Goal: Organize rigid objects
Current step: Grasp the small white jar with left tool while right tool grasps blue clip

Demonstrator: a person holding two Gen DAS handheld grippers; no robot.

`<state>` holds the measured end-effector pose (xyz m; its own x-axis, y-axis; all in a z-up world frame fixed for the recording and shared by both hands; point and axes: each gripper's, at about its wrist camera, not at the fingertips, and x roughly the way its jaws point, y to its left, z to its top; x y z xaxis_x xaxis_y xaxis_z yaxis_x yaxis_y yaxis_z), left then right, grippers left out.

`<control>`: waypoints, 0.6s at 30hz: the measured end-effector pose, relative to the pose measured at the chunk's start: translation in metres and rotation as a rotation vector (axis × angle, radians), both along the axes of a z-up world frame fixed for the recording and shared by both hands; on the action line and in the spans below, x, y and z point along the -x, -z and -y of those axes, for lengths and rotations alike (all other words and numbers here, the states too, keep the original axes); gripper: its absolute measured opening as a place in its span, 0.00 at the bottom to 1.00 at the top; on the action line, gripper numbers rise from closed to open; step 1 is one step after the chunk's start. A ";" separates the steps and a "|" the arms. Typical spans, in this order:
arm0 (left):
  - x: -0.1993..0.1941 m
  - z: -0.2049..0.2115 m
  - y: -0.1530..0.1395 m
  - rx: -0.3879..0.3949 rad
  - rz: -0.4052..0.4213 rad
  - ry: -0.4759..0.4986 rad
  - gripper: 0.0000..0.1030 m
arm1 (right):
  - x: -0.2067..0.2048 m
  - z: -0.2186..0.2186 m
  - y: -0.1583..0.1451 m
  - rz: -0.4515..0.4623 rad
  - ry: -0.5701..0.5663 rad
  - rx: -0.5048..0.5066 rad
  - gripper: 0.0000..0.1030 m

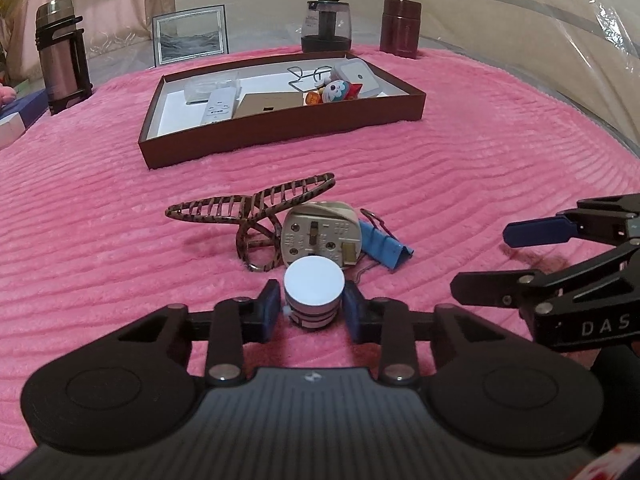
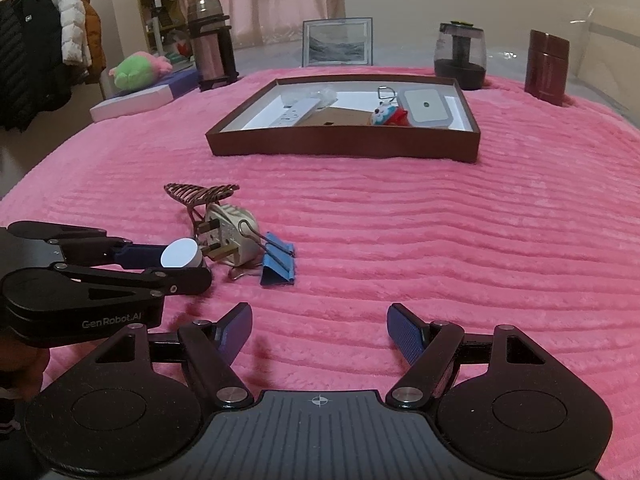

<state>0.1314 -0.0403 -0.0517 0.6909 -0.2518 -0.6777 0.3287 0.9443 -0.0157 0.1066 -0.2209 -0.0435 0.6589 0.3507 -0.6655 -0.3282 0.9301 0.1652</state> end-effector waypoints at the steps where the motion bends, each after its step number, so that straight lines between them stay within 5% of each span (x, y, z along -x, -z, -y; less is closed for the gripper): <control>1: 0.000 -0.001 0.000 0.002 0.004 -0.003 0.25 | -0.001 -0.001 0.001 0.001 -0.006 0.001 0.70; 14: 0.000 -0.027 -0.011 0.008 0.025 -0.056 0.25 | -0.025 -0.025 0.007 0.047 -0.121 0.048 0.69; 18: -0.001 -0.030 -0.010 0.013 0.022 -0.065 0.25 | -0.037 -0.038 0.011 0.054 -0.148 0.078 0.53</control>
